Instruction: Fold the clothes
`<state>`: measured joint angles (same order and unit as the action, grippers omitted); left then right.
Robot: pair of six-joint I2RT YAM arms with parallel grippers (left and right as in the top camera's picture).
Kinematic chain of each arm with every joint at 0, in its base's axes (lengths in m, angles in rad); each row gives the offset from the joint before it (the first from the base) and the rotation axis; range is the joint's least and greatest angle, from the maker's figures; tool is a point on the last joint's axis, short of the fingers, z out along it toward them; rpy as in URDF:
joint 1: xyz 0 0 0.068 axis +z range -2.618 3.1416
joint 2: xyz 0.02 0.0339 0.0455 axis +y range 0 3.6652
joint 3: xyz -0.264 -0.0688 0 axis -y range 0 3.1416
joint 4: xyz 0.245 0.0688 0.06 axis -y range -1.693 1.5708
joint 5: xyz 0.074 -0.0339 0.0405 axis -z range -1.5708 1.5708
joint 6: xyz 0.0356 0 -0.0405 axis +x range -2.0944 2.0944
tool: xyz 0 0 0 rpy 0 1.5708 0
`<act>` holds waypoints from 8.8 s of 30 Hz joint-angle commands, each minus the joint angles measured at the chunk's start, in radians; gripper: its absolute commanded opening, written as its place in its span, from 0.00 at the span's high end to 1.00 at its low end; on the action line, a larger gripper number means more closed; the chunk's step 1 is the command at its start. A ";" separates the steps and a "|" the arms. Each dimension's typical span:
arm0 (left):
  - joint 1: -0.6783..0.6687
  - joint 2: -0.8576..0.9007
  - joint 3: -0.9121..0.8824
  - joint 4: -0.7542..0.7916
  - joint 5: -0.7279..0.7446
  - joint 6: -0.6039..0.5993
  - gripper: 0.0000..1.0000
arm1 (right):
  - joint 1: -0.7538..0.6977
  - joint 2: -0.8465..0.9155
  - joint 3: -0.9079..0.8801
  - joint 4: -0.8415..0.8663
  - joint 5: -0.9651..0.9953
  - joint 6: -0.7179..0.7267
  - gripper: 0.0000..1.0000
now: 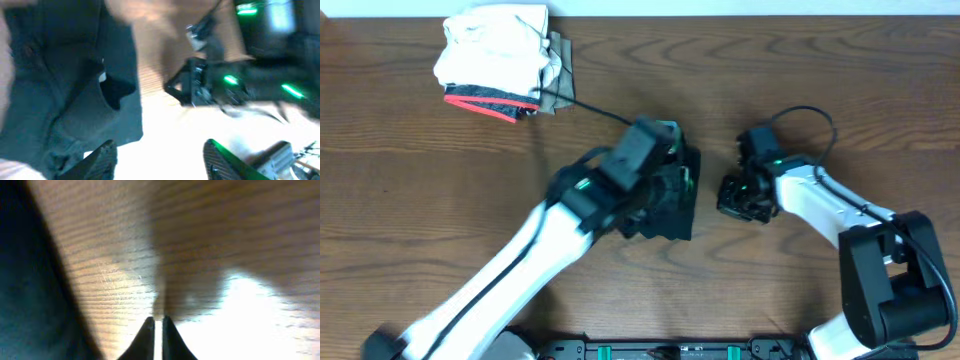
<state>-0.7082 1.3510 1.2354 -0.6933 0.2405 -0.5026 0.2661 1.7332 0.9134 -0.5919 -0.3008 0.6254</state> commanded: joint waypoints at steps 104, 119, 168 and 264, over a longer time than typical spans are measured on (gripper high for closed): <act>0.097 -0.234 0.017 -0.422 -0.512 -0.083 0.14 | 0.482 -0.111 0.144 -0.450 0.088 0.115 0.95; 0.097 -0.234 0.016 -0.428 -0.512 -0.082 0.14 | 0.509 -0.116 0.147 -0.478 0.094 0.145 0.99; 0.097 -0.122 0.012 -0.448 -0.511 -0.083 0.14 | 0.262 -0.114 0.563 -0.525 0.290 -0.059 0.85; 0.097 -0.123 0.012 -0.450 -0.515 -0.146 0.13 | 0.127 -0.611 -0.493 0.736 -0.446 0.297 0.51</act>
<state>-0.6167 1.2289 1.2495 -1.1404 -0.2546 -0.6327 0.4488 1.1225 0.4068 0.1577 -0.7803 0.9989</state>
